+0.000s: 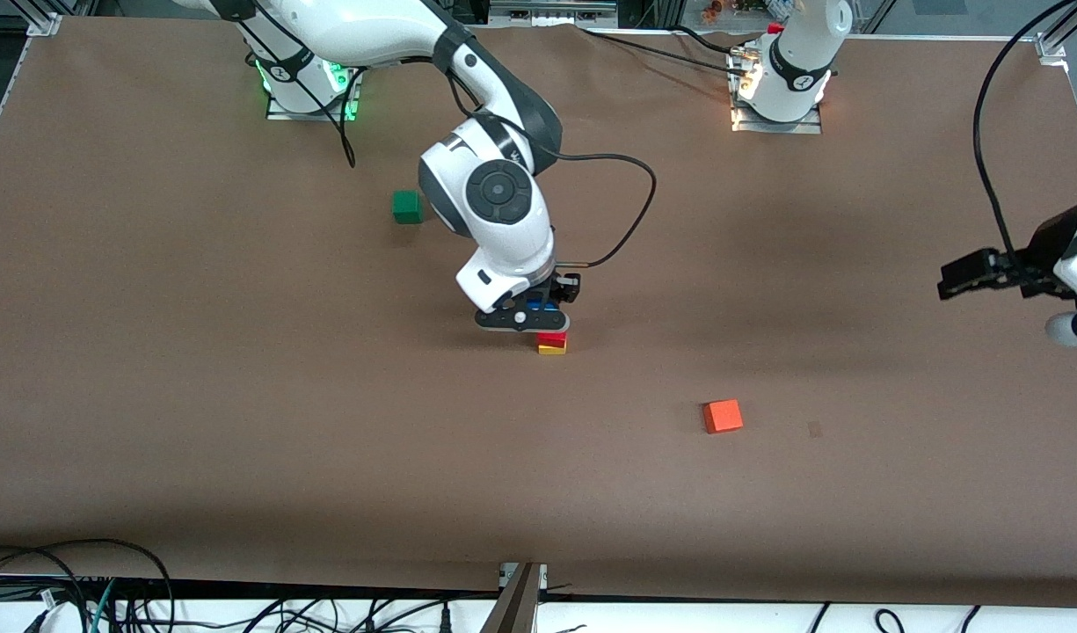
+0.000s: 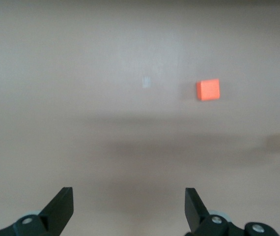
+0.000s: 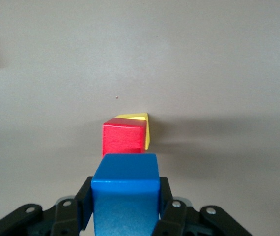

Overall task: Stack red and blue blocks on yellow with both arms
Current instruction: 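Lower the blue cube onto the red cube and open the right gripper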

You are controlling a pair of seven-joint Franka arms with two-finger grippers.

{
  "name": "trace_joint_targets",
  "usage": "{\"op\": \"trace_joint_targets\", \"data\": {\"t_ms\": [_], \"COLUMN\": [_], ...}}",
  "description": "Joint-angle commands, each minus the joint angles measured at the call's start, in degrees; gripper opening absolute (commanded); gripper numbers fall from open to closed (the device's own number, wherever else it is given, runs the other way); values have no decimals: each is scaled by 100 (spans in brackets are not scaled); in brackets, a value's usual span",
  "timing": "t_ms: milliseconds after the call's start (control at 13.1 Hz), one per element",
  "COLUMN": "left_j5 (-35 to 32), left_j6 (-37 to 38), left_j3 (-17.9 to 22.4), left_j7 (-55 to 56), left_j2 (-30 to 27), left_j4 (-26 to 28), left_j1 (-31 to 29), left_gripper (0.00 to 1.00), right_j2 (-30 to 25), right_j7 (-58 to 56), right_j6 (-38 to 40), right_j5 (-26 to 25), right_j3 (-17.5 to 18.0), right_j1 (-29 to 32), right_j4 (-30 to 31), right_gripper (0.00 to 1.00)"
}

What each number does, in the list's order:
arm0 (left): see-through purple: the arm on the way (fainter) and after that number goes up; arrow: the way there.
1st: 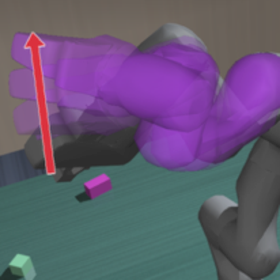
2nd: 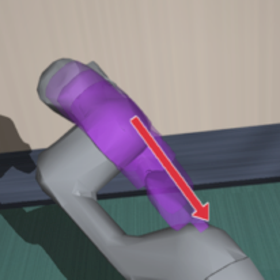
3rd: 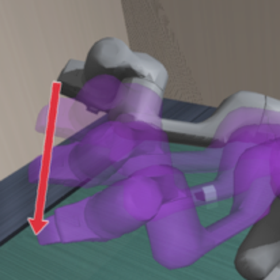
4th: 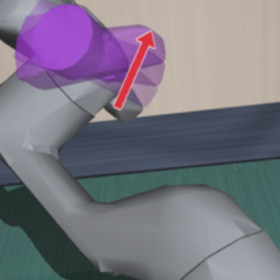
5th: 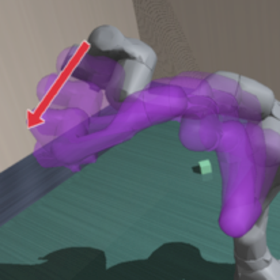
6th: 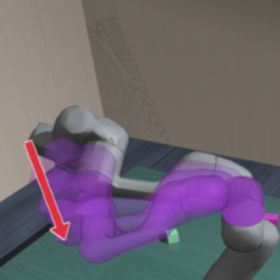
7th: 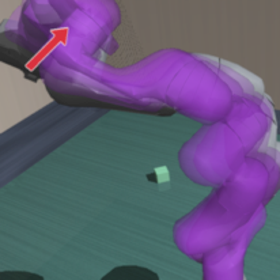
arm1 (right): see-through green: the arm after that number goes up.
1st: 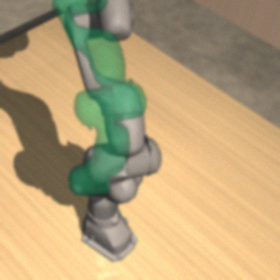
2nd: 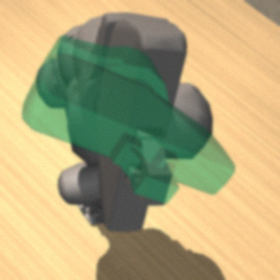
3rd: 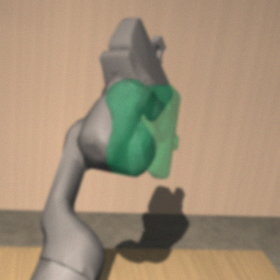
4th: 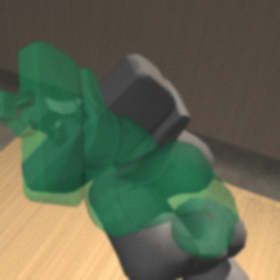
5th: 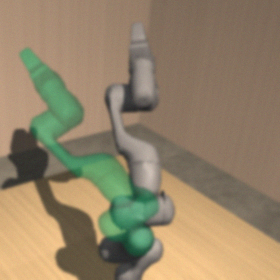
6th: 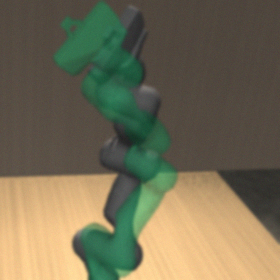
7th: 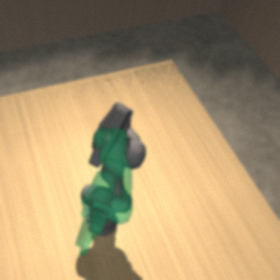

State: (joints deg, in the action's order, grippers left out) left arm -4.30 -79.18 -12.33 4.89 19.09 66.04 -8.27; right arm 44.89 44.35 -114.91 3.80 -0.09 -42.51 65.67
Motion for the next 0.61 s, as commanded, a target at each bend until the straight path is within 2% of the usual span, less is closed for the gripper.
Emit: {"op": "trace_joint_targets", "data": {"t_ms": [0, 229, 535], "left_j5": [656, 641, 624], "left_j6": [-194, -571, -581], "left_j3": [292, 319, 293], "left_j7": [-138, -120, -129], "left_j2": [-853, -1293, -1127], "left_j4": [1268, 1998, 1921], "left_j1": [36, 71, 27], "left_gripper": [100, 100, 100], "right_j2": [266, 328, 442], "right_j7": [135, 135, 337], "right_j6": [-84, -207, -383], "right_j5": [-265, -353, -397], "right_j3": [-79, -79, -87], "right_j1": [-160, -196, -231], "right_j4": [-274, -274, -274], "right_gripper": [44, 44, 45]}}
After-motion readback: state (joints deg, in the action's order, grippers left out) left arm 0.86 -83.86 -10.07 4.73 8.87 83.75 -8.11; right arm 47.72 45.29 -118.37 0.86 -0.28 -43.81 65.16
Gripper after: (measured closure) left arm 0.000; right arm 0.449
